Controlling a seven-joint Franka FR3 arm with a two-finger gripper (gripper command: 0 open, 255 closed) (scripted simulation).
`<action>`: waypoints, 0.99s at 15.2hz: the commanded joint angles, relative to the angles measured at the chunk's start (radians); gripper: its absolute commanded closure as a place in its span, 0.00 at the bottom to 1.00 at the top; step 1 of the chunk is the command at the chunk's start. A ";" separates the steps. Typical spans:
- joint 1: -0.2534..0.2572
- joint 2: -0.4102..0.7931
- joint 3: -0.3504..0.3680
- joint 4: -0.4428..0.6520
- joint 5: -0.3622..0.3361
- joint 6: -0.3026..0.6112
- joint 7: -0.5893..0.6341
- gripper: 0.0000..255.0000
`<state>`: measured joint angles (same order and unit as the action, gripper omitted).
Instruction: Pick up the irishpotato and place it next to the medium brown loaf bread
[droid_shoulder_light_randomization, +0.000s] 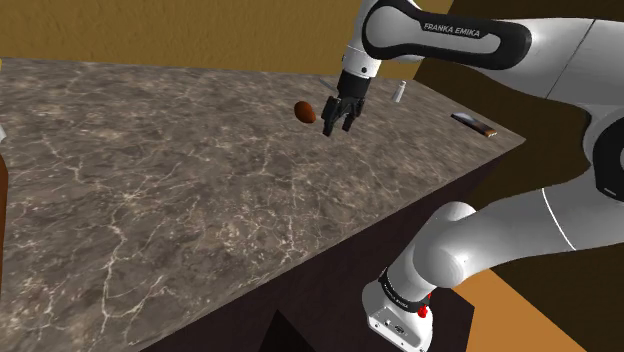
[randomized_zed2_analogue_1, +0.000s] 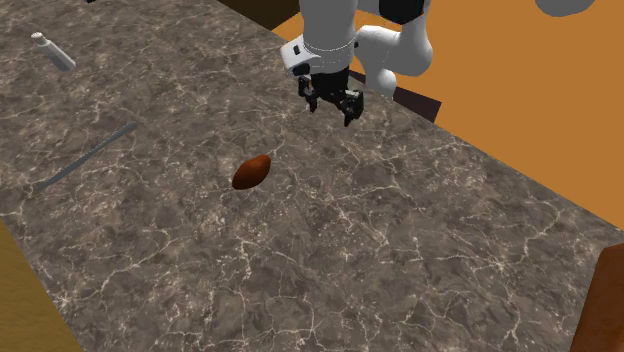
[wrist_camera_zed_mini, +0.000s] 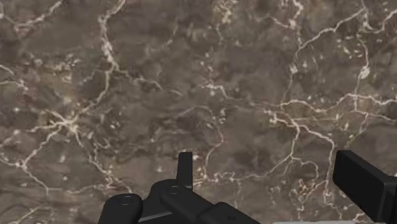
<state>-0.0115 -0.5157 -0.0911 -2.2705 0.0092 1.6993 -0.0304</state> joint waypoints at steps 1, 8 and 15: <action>-0.007 0.085 -0.017 0.069 -0.006 0.010 -0.013 0.00; -0.027 0.365 -0.065 0.316 0.000 0.025 -0.052 0.00; -0.062 0.654 -0.103 0.631 0.032 -0.022 -0.092 0.00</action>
<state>-0.0671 0.0955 -0.1888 -1.6866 0.0354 1.6848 -0.1161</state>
